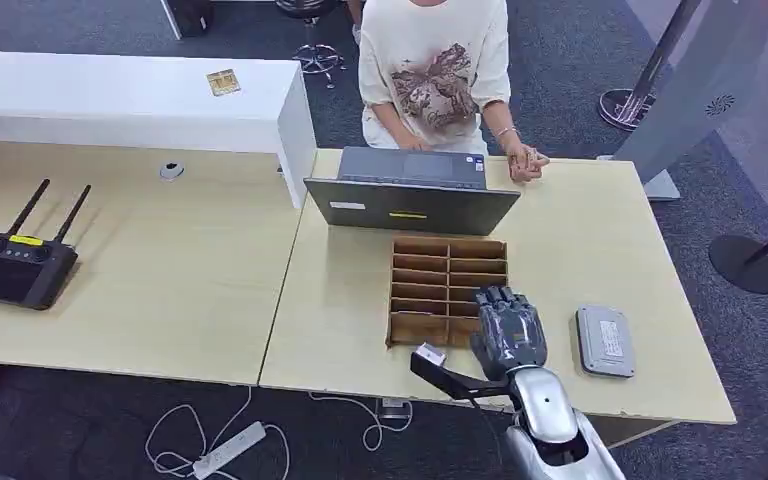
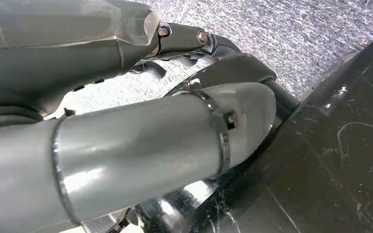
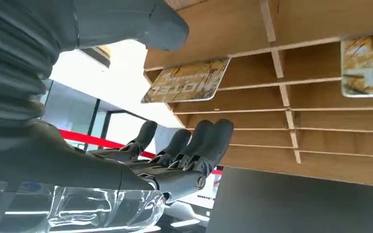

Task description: Pass the card to the sensor for recognition and then transmit it.

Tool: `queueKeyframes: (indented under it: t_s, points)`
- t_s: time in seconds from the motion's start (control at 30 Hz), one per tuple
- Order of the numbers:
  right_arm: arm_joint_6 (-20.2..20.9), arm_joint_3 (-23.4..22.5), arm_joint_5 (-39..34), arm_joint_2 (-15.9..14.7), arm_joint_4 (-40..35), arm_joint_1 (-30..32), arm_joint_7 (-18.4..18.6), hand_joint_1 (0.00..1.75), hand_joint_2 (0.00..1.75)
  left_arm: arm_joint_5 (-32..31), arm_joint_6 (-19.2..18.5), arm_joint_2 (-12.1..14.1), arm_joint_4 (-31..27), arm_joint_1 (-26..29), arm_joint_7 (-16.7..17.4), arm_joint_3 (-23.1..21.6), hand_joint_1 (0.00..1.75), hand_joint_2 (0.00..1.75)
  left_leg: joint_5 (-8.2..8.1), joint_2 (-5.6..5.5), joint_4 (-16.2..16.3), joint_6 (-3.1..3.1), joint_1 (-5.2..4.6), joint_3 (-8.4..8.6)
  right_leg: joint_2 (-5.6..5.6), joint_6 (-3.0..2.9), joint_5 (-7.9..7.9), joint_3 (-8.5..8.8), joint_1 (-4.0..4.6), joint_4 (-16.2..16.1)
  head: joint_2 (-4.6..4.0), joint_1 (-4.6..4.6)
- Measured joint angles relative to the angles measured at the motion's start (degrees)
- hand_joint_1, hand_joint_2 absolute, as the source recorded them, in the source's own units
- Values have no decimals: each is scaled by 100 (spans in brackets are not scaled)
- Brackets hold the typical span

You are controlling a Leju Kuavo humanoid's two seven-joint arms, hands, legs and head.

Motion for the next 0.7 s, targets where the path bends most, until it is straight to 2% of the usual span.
queueKeyframes:
  t_s: [0.07, 0.1, 0.13, 0.17, 0.3, 0.4, 0.47, 0.6, 0.7]
  points:
    - [2, 11, -2, 0, 31, -14, 0, 84, 175, 0, 0, 0, 0, 0, 0, 0, 0, 0, 0, 0, 0, 0, 0, 0, 0, 0, 0, 0, 0, 0, 0, 2]
    - [2, 11, -2, 0, 42, -24, 0, 84, 175, 0, -2, 0, 0, 0, 0, 0, 0, 0, 0, 0, 0, 0, 0, 0, 0, 0, 0, 0, 0, 0, 0, 2]
    - [4, 15, -2, 0, 61, -38, 0, 99, 175, 0, -2, 0, 0, 0, 0, 0, 0, 0, 0, 0, 0, 0, 0, 0, 0, 0, 0, 0, 0, 0, 0, 0]
    - [7, 20, -11, 0, 77, -51, 0, 126, 175, 0, -2, 0, 0, 0, 0, 0, 0, 0, 0, 0, 0, 0, 0, 0, 0, 0, 0, 0, 0, 0, 0, 0]
    - [2, 46, -37, 0, 131, -98, 0, 131, 175, 0, -7, 2, 0, 0, 0, 0, 0, 0, 0, 0, 0, 0, 0, 0, 0, 0, 0, 0, 0, 0, 0, 0]
    - [0, 52, -50, 0, 151, -118, 0, 143, 175, 2, -7, 2, 0, 0, 0, 0, 0, 0, 0, 0, 0, 0, 0, 0, 0, 0, 0, 0, 0, 0, 0, 0]
    - [-11, 52, -52, 0, 162, -134, 0, 171, 175, 2, -7, 0, 0, 0, 0, 0, 0, 0, 0, 0, 0, 0, 0, 1, 0, 0, 0, 0, 0, 0, 0, 0]
    - [-15, 52, -50, 0, 162, -136, 0, 171, 175, 2, -7, 0, 0, 0, 0, 0, 0, 0, 0, 0, 0, 0, 0, 1, 0, 0, 0, 0, 0, 0, 0, 0]
    - [-179, 55, -13, 0, 138, -116, 0, 175, 175, 0, -7, 0, 0, 0, -7, 0, 0, 0, 0, 0, 0, 0, 0, 1, 0, 0, 0, -1, 0, 0, 0, 0]
